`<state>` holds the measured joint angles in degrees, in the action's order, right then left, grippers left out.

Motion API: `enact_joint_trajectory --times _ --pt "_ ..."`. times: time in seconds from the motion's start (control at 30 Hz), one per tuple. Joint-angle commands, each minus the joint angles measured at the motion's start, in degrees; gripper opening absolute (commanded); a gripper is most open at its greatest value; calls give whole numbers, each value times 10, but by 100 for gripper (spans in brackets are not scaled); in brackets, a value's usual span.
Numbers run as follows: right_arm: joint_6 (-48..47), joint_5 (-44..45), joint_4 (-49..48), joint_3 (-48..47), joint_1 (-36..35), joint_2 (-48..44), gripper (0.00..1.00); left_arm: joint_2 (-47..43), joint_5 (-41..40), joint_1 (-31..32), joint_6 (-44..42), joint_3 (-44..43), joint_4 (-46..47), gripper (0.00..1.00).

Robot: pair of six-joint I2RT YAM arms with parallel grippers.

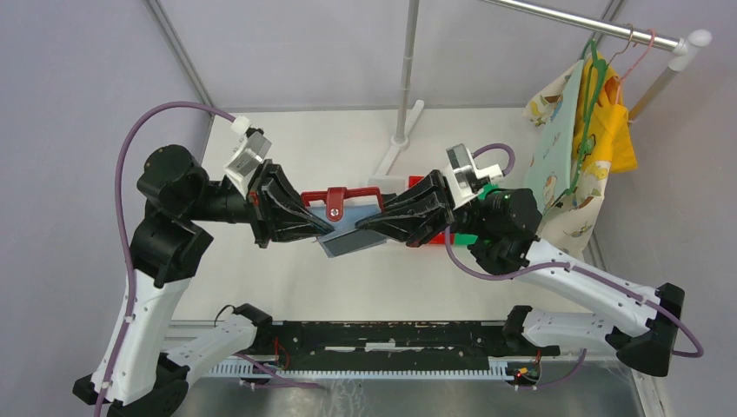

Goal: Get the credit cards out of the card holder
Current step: Open the card holder.

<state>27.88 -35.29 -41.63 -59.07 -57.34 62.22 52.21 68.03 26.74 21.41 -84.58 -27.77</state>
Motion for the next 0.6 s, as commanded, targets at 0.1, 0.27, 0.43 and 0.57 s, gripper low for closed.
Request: enact_joint_trajectory --times 0.1,0.27,0.43,0.57 --pt "-4 72 0 0 -1 -41 0 -3 -19 0 -105 -32 -79 59" --pt "-23 114 40 9 -1 -70 0 2 -30 0 -227 -70 -186 78" --pt "-6 138 62 7 -1 -73 0 -11 -54 0 -209 -50 -146 81" --pt "27 112 62 1 -2 -44 0 -31 -104 0 -71 2 9 65"
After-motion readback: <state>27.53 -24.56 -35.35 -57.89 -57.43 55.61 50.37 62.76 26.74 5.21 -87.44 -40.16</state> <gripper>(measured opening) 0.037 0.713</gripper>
